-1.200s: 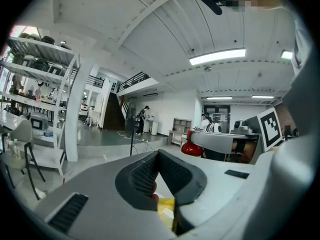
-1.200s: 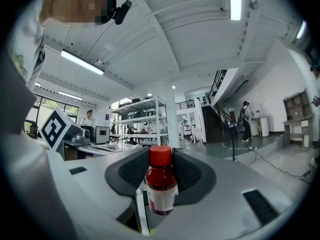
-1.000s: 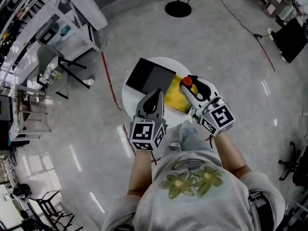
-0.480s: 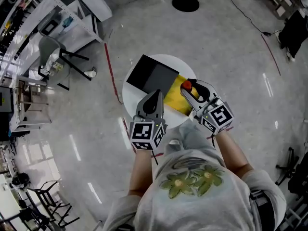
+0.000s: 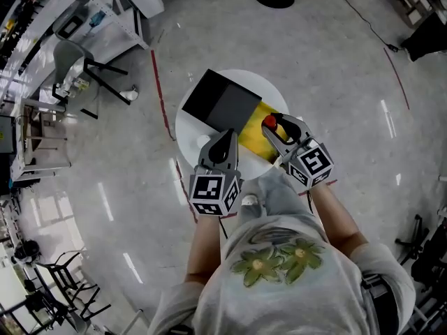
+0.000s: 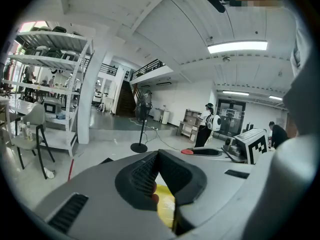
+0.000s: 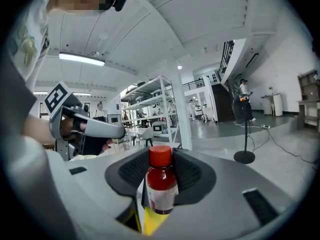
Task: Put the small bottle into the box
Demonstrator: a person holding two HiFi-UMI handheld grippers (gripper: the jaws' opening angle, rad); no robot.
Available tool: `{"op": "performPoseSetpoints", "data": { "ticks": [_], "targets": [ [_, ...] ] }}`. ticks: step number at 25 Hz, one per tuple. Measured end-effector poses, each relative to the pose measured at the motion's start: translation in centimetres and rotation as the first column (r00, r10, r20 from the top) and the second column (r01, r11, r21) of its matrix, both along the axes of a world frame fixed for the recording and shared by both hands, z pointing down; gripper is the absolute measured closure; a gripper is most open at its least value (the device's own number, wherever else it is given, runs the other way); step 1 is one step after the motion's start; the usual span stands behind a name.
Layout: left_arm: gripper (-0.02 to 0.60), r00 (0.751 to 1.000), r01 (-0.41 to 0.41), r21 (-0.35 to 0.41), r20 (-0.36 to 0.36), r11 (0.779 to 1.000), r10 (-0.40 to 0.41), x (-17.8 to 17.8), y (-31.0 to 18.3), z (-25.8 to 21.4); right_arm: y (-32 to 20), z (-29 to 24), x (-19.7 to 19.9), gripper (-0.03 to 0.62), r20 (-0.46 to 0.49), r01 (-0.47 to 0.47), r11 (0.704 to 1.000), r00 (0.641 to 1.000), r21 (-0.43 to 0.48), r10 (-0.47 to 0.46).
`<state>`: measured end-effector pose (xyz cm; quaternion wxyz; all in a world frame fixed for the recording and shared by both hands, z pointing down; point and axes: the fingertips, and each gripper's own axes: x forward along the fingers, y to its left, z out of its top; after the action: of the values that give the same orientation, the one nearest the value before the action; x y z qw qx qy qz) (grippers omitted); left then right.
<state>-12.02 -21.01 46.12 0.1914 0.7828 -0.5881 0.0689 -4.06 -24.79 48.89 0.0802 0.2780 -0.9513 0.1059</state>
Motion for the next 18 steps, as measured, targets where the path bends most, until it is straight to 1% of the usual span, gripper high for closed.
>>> {"op": "performPoseSetpoints", "data": {
  "ticks": [10, 18],
  "targets": [
    [0.581, 1.0, -0.02, -0.047, 0.008, 0.999, 0.02, 0.9, -0.4, 2.0, -0.6, 4.0, 0.1, 0.447, -0.06, 0.013, 0.999, 0.998, -0.035, -0.015],
    [0.581, 1.0, -0.018, -0.088, 0.011, 0.996, 0.019, 0.9, -0.6, 3.7, -1.2, 7.2, -0.1, 0.447, -0.103, 0.026, 0.997, 0.994, -0.076, -0.034]
  ]
}}
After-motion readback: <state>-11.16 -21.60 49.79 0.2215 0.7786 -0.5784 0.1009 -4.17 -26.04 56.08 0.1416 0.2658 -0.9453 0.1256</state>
